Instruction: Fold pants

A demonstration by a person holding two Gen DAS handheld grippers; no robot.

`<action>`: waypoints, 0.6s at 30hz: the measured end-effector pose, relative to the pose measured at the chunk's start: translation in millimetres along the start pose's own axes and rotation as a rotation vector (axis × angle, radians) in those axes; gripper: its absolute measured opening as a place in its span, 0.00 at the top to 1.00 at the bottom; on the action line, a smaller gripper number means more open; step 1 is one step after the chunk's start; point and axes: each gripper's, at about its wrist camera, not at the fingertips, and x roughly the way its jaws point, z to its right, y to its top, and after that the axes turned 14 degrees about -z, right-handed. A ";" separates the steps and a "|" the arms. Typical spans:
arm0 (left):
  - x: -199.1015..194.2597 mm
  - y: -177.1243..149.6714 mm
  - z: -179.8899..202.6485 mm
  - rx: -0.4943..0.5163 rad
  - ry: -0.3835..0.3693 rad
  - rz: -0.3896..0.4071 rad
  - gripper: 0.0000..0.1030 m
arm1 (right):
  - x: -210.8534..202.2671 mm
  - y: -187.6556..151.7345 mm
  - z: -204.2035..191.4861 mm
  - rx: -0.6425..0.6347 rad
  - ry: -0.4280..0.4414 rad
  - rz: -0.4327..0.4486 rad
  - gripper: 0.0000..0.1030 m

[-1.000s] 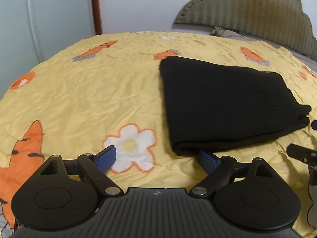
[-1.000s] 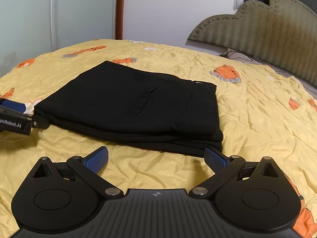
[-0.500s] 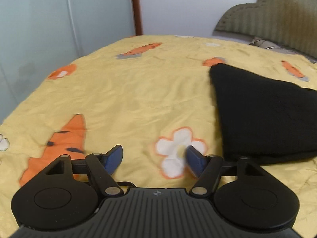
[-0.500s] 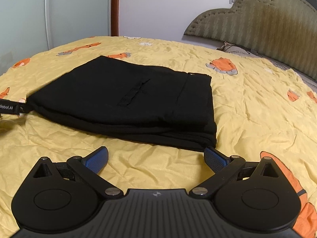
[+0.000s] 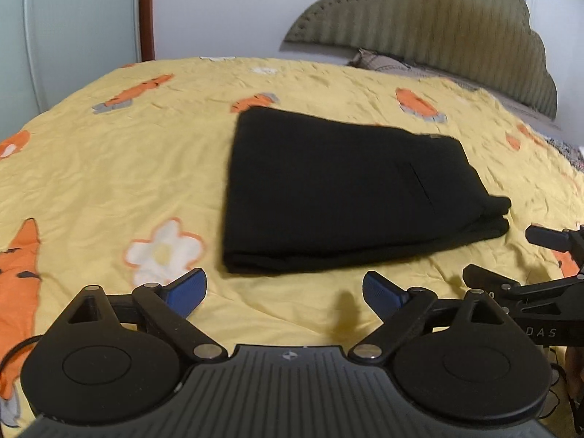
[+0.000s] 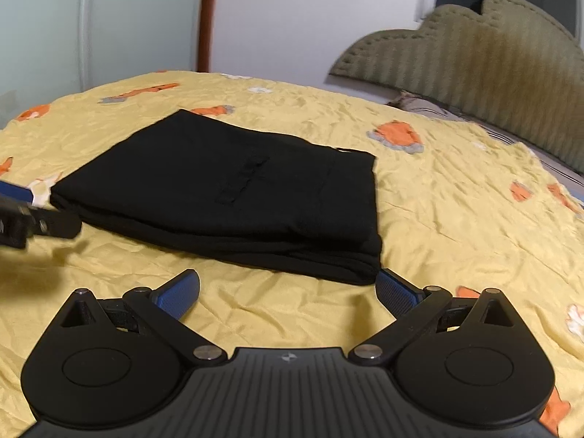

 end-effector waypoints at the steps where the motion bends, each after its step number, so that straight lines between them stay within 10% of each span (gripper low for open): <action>1: 2.5 0.0 3.1 0.001 0.002 -0.002 0.09 | -0.1 -1.1 0.4 0.004 -0.006 -0.005 0.00; 12: 17.8 0.5 11.0 0.005 0.064 -0.025 0.07 | -4.7 -9.6 -2.9 -0.056 -0.023 -0.091 0.00; 18: 19.5 -0.2 11.5 0.009 0.079 -0.027 0.06 | -60.0 -12.2 8.6 -0.104 0.203 -0.121 0.00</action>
